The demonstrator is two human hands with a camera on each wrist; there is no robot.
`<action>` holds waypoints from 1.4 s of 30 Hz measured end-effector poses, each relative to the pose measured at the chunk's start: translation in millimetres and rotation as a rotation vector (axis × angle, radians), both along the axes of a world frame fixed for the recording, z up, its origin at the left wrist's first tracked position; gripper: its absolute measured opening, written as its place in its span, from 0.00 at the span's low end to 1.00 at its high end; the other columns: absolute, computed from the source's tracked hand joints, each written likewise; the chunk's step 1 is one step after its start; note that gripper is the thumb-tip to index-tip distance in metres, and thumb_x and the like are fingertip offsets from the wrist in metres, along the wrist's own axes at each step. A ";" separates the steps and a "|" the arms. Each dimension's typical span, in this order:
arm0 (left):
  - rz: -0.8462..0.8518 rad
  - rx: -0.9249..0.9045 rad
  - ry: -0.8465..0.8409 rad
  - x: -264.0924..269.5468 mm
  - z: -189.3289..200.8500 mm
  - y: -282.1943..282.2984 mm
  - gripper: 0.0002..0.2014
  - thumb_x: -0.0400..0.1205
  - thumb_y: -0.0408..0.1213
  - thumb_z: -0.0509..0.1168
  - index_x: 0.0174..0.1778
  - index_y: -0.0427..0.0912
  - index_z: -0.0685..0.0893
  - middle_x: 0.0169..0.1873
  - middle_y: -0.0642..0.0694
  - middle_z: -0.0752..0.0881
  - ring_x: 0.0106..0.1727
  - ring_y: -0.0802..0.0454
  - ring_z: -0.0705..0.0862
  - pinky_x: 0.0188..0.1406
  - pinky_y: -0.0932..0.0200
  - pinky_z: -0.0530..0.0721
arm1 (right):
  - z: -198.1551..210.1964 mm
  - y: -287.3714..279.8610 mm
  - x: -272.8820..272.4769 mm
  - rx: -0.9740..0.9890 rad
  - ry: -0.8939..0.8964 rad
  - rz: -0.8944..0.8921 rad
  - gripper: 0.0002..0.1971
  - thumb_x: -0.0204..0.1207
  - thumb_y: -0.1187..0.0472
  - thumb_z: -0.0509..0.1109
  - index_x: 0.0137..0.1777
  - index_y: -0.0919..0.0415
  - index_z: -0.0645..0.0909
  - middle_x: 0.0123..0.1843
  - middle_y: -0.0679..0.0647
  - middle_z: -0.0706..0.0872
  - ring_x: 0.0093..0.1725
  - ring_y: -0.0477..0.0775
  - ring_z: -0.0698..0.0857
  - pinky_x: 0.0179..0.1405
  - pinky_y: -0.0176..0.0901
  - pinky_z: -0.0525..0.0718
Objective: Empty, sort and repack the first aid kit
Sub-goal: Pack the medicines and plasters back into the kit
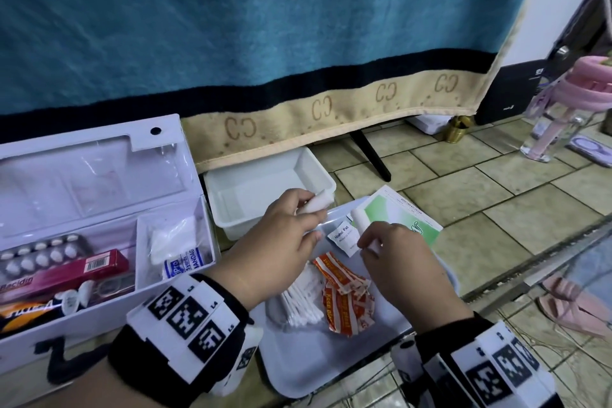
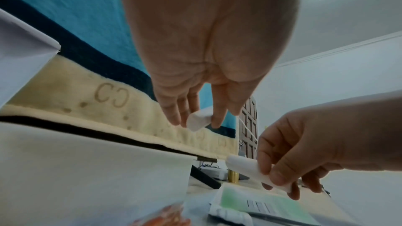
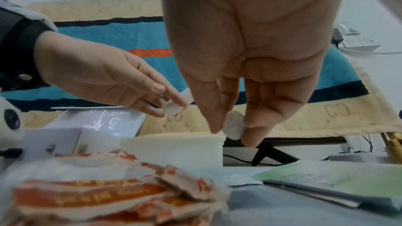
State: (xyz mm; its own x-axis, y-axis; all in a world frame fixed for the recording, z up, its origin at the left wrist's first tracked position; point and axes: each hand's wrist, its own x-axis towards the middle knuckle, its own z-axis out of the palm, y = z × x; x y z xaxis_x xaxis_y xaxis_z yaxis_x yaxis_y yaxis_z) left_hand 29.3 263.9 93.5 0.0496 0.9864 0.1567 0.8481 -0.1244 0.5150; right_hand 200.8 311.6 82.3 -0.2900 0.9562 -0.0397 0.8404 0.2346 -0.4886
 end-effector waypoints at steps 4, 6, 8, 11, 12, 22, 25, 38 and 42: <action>0.015 0.101 -0.024 -3.8 11.8 -9.9 0.21 0.84 0.39 0.59 0.75 0.51 0.72 0.72 0.55 0.64 0.70 0.66 0.66 0.64 0.80 0.58 | 10.5 -3.0 -2.9 0.043 0.064 -0.051 0.05 0.74 0.64 0.66 0.43 0.52 0.77 0.40 0.52 0.85 0.38 0.55 0.79 0.33 0.41 0.73; 0.037 0.146 -0.050 -9.5 17.8 -18.9 0.22 0.84 0.39 0.59 0.76 0.51 0.72 0.71 0.58 0.63 0.64 0.74 0.64 0.58 0.88 0.58 | 16.2 -6.2 -7.6 0.056 0.115 -0.059 0.07 0.74 0.64 0.67 0.44 0.52 0.73 0.39 0.52 0.83 0.38 0.57 0.80 0.34 0.43 0.74; 0.081 0.175 -0.069 -20.2 23.6 -30.9 0.22 0.84 0.39 0.59 0.76 0.53 0.71 0.68 0.61 0.63 0.60 0.77 0.64 0.53 0.89 0.63 | 22.5 -10.4 -15.5 0.075 0.165 -0.045 0.10 0.73 0.64 0.70 0.47 0.52 0.72 0.43 0.51 0.85 0.41 0.57 0.83 0.38 0.46 0.79; 0.161 0.213 -0.062 -43.8 29.8 -52.3 0.22 0.83 0.39 0.61 0.74 0.55 0.73 0.68 0.61 0.64 0.56 0.68 0.74 0.47 0.83 0.69 | 32.4 -18.2 -32.8 0.107 0.238 0.012 0.16 0.72 0.66 0.72 0.55 0.50 0.72 0.46 0.47 0.85 0.45 0.57 0.85 0.43 0.48 0.81; 0.197 0.218 -0.057 -53.1 31.4 -60.6 0.22 0.83 0.39 0.61 0.74 0.56 0.73 0.67 0.62 0.64 0.54 0.65 0.77 0.45 0.83 0.70 | 35.7 -20.6 -39.8 0.124 0.254 0.042 0.18 0.72 0.67 0.71 0.57 0.50 0.72 0.45 0.46 0.85 0.45 0.57 0.85 0.43 0.48 0.81; 0.603 0.150 0.010 -147.4 2.6 -130.3 0.17 0.78 0.25 0.66 0.59 0.46 0.87 0.66 0.52 0.75 0.55 0.56 0.79 0.54 0.63 0.74 | 60.9 -37.4 -136.5 0.185 0.122 0.464 0.18 0.77 0.69 0.63 0.61 0.48 0.80 0.54 0.51 0.86 0.50 0.52 0.83 0.41 0.41 0.76; 0.632 0.082 0.019 -154.1 -8.3 -133.5 0.23 0.72 0.27 0.74 0.63 0.45 0.85 0.66 0.49 0.74 0.63 0.55 0.75 0.61 0.71 0.65 | 58.3 -42.5 -170.9 0.207 -0.064 0.607 0.22 0.74 0.72 0.63 0.64 0.51 0.79 0.60 0.51 0.84 0.56 0.53 0.83 0.48 0.40 0.78; 0.576 0.004 0.031 -154.4 -10.6 -132.8 0.21 0.73 0.27 0.71 0.61 0.48 0.85 0.65 0.52 0.76 0.63 0.50 0.80 0.61 0.61 0.76 | 23.8 -46.0 -211.1 0.197 -0.469 0.764 0.22 0.77 0.69 0.63 0.69 0.51 0.77 0.64 0.55 0.76 0.63 0.58 0.78 0.58 0.44 0.72; 0.500 0.049 0.029 -152.7 -7.3 -125.8 0.10 0.78 0.28 0.66 0.50 0.44 0.89 0.53 0.51 0.82 0.52 0.52 0.82 0.48 0.70 0.71 | 18.6 -40.9 -207.9 0.185 -0.426 0.772 0.22 0.79 0.66 0.63 0.72 0.49 0.75 0.66 0.54 0.76 0.68 0.57 0.74 0.64 0.46 0.70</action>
